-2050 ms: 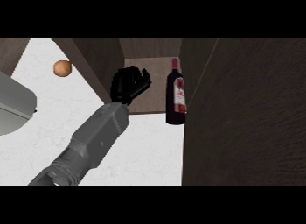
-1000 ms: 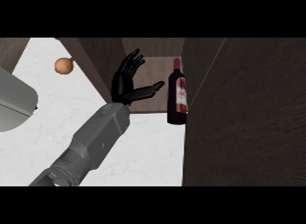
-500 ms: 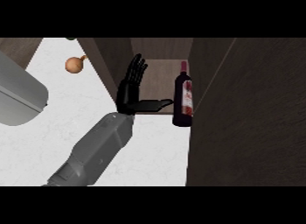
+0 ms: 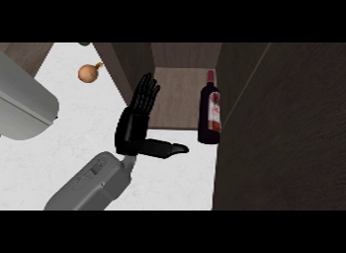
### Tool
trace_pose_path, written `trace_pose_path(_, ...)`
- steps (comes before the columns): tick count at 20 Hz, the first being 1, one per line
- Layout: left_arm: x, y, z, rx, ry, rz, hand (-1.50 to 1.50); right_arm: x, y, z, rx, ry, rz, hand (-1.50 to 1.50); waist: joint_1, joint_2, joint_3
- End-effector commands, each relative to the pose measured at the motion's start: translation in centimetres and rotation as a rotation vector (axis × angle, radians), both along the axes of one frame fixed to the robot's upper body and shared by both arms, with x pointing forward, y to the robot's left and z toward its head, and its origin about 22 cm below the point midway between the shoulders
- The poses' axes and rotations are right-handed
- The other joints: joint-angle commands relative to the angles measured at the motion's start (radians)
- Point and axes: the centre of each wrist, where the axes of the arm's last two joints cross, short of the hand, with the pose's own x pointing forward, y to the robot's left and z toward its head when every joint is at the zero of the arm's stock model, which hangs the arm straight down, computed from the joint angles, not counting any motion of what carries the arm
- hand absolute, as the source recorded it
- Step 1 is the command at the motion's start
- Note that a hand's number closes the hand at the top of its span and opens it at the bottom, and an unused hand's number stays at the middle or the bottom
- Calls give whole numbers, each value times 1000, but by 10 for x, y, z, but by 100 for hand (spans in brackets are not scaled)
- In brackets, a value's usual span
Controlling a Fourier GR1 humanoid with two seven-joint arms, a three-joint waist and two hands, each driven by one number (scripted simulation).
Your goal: Pick up the wine, place it into the cabinet and close the cabinet
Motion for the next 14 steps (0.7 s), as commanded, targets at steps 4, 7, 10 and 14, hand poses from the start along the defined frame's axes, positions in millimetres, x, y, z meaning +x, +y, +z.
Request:
trace_pose_path(4,-71,31,39,-21,-19,-7,-150,-5,2,6,4,-22,3,-150,-13,5,0)
trace_pose_path(7,-88,24,57,-49,-3,-14,-150,6,11,3,-13,-22,30,-150,-19,8,0)
trace_pose_path(10,-99,44,74,-42,-16,4,-150,8,0,8,-90,8,58,150,-20,9,0)
trace_pose_path(14,-121,54,57,-26,-27,55,-150,7,-9,3,-218,-6,210,150,-20,9,0)
